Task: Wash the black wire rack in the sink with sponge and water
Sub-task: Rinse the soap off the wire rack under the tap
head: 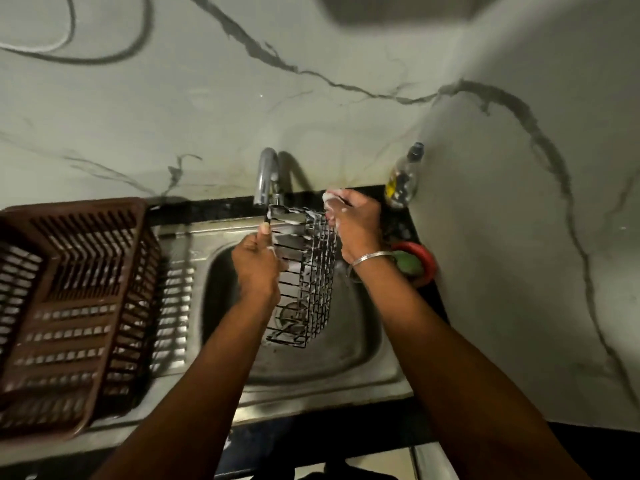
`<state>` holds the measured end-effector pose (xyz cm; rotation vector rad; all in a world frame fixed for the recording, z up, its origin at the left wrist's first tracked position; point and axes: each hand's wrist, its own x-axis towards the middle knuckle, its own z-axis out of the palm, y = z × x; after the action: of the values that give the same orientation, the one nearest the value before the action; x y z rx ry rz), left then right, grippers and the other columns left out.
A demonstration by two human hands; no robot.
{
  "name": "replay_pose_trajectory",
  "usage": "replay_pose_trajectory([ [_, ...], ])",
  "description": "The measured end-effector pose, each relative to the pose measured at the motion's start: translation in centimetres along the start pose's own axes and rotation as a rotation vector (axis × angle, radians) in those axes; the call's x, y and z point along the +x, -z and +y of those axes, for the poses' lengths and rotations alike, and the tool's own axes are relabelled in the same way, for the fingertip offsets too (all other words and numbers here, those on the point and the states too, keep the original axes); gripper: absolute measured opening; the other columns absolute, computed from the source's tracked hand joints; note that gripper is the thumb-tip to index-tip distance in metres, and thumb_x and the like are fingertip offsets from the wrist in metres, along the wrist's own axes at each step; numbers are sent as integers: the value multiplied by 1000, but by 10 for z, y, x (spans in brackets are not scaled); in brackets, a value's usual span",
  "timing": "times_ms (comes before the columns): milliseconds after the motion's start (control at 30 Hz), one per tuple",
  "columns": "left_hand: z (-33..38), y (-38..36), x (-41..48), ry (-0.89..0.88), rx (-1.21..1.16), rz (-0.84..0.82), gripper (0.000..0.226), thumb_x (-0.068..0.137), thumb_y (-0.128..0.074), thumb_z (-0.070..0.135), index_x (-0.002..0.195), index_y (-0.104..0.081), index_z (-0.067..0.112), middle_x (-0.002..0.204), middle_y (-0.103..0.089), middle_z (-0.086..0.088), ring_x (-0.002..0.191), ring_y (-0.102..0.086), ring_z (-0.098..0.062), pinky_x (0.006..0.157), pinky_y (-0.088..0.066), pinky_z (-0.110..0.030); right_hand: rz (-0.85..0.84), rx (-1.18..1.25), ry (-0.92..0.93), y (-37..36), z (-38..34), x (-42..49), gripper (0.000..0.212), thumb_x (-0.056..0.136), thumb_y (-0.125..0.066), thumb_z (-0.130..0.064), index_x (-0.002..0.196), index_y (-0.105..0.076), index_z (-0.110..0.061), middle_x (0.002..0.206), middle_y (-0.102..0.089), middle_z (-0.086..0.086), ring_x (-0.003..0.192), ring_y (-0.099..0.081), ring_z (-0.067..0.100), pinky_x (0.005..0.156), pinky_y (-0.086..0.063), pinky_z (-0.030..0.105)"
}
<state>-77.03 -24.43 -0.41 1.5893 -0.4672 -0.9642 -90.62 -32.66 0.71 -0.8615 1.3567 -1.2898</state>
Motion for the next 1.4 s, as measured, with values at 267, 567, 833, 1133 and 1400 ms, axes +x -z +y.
replay_pose_trajectory([
  [267,-21,36,17,81,32,33,25,110,-56,35,103,-73,17,85,-72,-10,62,-57,-14,56,-49,-32,-233,-340,-155,-58,11,34,10,91,-74,3,89,-78,-6,76,-74,10,57,-61,14,52,-51,23],
  [567,-27,42,47,140,99,53,29,110,-56,36,98,-73,16,88,-76,-12,64,-61,-16,64,-53,-37,-230,-499,-198,-102,57,76,29,90,-72,9,72,-73,-13,77,-75,12,67,-69,23,68,-63,40],
  [833,-36,40,68,140,139,55,31,110,-57,38,98,-73,14,73,-70,-7,52,-61,-12,62,-58,-37,-242,-392,-208,-116,63,82,30,91,-70,12,74,-69,-13,77,-69,9,75,-69,26,77,-63,42],
  [1133,-35,35,70,139,188,43,25,110,-58,37,96,-70,21,76,-72,-8,54,-64,-12,64,-62,-38,-488,-817,38,-113,41,74,23,98,-64,3,83,-67,-14,85,-62,0,92,-64,21,77,-56,30],
  [1400,-34,42,69,136,201,24,26,108,-59,39,98,-70,19,87,-76,-15,60,-64,-17,60,-59,-38,-852,-720,-61,-98,57,52,27,103,-64,-43,115,-76,-22,104,-73,-6,99,-67,12,86,-52,28],
])
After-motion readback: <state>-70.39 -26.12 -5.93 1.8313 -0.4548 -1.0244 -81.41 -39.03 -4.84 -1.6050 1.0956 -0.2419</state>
